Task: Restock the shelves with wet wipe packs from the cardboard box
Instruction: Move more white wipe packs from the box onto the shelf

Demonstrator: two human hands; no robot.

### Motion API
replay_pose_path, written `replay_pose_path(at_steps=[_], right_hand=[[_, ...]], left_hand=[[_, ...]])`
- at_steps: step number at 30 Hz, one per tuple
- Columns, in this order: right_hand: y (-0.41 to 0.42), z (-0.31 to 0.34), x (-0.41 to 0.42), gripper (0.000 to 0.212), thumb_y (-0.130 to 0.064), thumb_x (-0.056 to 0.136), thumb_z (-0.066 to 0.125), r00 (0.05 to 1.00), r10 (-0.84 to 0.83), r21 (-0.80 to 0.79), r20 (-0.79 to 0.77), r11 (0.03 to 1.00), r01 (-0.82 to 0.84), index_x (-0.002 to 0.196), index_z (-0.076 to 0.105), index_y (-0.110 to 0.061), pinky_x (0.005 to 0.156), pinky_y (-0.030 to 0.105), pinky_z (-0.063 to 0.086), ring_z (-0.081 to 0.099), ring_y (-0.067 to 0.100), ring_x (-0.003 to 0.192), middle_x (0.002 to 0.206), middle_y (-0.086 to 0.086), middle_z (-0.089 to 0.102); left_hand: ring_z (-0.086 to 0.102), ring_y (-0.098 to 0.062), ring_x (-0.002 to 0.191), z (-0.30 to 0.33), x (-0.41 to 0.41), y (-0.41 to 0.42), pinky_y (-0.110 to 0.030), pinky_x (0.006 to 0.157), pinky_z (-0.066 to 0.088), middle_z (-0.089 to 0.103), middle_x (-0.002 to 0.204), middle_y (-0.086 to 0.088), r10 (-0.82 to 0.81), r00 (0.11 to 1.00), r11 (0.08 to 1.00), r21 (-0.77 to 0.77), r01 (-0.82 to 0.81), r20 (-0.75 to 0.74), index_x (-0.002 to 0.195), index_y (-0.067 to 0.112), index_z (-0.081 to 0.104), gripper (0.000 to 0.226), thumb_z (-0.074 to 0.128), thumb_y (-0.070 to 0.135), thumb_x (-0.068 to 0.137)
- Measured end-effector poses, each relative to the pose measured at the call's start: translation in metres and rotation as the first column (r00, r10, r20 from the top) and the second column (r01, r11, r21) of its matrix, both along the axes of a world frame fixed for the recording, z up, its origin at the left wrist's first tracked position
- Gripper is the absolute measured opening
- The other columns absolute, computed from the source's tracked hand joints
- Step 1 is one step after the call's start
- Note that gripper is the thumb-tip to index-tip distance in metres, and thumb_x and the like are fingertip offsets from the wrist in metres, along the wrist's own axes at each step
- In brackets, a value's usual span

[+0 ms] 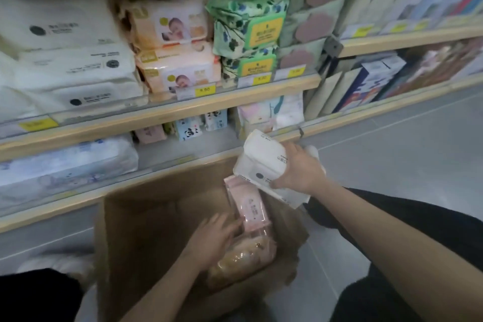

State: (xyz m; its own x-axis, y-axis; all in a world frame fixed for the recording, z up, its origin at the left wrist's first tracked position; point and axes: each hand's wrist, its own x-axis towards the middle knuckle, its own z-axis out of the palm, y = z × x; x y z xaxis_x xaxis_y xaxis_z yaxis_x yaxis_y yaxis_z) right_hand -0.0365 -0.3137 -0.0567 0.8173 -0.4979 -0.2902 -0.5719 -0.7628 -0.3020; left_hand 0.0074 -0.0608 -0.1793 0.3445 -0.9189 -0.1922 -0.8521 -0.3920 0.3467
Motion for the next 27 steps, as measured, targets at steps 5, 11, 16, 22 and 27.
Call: replay_pose_path(at_steps=[5, 11, 16, 22, 27], right_hand=[[-0.026, -0.011, -0.028, 0.091, -0.046, 0.055, 0.083, 0.991, -0.137, 0.03, -0.013, 0.99, 0.137, 0.127, 0.034, -0.02, 0.091, 0.044, 0.042, 0.045, 0.024, 0.114, 0.121, 0.0, 0.043], [-0.033, -0.031, -0.033, 0.092, -0.047, 0.055, 0.083, 0.976, -0.215, 0.11, -0.026, 0.97, 0.217, 0.127, 0.032, -0.021, 0.091, 0.044, 0.043, 0.048, 0.023, 0.109, 0.109, -0.005, 0.043], [-0.03, -0.035, -0.027, 0.089, -0.044, 0.056, 0.084, 0.966, -0.258, 0.161, -0.001, 0.953, 0.255, 0.124, 0.034, -0.018, 0.083, 0.037, 0.045, 0.048, 0.019, 0.103, 0.114, -0.004, 0.046], [-0.023, -0.027, -0.025, 0.093, -0.044, 0.055, 0.084, 0.974, -0.228, 0.131, -0.007, 0.965, 0.227, 0.129, 0.035, -0.018, 0.09, 0.043, 0.044, 0.047, 0.023, 0.11, 0.12, 0.002, 0.045], [-0.001, -0.015, -0.014, 0.088, -0.045, 0.059, 0.083, 0.993, -0.12, 0.05, -0.004, 0.992, 0.12, 0.129, 0.037, -0.016, 0.077, 0.028, 0.029, 0.042, 0.021, 0.113, 0.117, 0.0, 0.044]], left_hand=[[0.051, -0.016, 0.121, -0.046, -0.02, -0.016, -0.032, 0.09, 0.048, 0.043, 0.143, 0.007, -0.133, 0.98, 0.98, 0.13, 0.153, -0.149, 0.137, 0.06, 0.012, 0.063, 0.033, 0.045, 0.079], [0.017, -0.018, 0.14, -0.046, -0.039, -0.045, -0.043, 0.102, 0.033, 0.011, 0.154, 0.006, -0.17, 0.957, 0.968, 0.142, 0.207, -0.234, 0.137, 0.062, 0.002, 0.059, 0.031, 0.048, 0.088], [0.025, -0.023, 0.135, -0.045, -0.039, -0.054, -0.04, 0.094, 0.037, 0.025, 0.145, -0.003, -0.205, 0.965, 0.956, 0.179, 0.234, -0.165, 0.136, 0.048, 0.025, 0.058, 0.025, 0.047, 0.078], [0.032, -0.023, 0.13, -0.043, -0.004, -0.013, -0.04, 0.098, 0.034, 0.028, 0.144, -0.001, -0.069, 0.995, 0.945, 0.315, 0.089, -0.073, 0.136, 0.036, 0.031, 0.061, 0.049, 0.056, 0.081], [0.028, -0.029, 0.136, -0.034, 0.038, 0.035, -0.048, 0.103, 0.034, 0.016, 0.153, -0.003, 0.413, 0.908, 0.846, 0.401, -0.352, -0.072, 0.139, 0.04, 0.023, 0.082, 0.06, 0.065, 0.071]])
